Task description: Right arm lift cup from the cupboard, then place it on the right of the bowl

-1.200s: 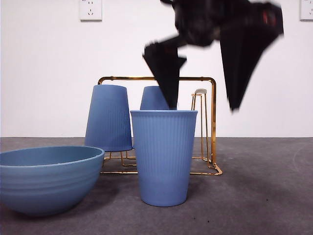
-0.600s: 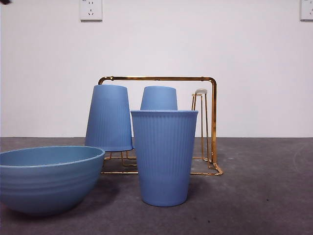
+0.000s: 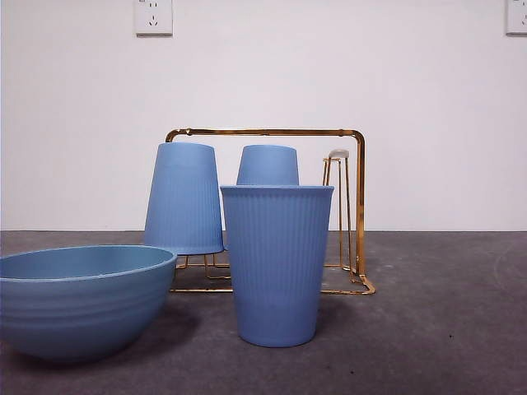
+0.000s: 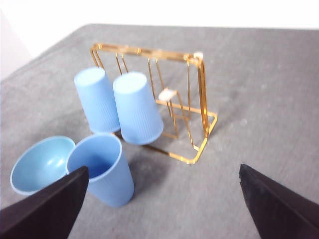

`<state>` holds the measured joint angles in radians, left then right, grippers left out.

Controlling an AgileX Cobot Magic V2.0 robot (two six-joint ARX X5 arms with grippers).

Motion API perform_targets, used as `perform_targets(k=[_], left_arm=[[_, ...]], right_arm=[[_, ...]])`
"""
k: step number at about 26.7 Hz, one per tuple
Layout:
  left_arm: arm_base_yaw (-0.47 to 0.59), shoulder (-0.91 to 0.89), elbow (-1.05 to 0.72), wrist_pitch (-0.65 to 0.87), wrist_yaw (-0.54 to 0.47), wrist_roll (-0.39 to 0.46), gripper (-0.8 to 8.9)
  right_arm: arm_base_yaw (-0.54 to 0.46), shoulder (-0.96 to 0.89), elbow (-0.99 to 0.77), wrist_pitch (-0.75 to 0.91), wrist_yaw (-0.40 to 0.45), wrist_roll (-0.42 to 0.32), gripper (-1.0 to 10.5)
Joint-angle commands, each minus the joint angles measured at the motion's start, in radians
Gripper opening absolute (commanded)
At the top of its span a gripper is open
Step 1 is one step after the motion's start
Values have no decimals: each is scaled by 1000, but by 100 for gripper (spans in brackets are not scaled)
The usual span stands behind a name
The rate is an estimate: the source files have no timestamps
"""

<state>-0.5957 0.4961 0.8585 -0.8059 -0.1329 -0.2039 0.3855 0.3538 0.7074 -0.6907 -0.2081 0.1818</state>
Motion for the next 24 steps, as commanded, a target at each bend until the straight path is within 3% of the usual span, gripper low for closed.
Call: perform_targets(k=[1, 2, 3, 19, 22, 24], left_arm=[[-5, -2, 8, 18, -6, -24, -9], [-5, -1, 8, 21, -6, -25, 35], [-5, -1, 8, 23, -6, -25, 1], [0, -10, 6, 18, -6, -25, 5], [71, -33, -23, 47, 4, -14, 5], [152, -63, -80, 107, 10, 66, 6]], right_arm=[[5, 2, 14, 11, -1, -6, 118], [5, 3, 14, 10, 0, -11, -11], [5, 3, 14, 11, 3, -10, 22], [5, 3, 14, 11, -1, -7, 14], [5, 3, 14, 11, -1, -7, 14], [5, 3, 14, 11, -1, -7, 15]])
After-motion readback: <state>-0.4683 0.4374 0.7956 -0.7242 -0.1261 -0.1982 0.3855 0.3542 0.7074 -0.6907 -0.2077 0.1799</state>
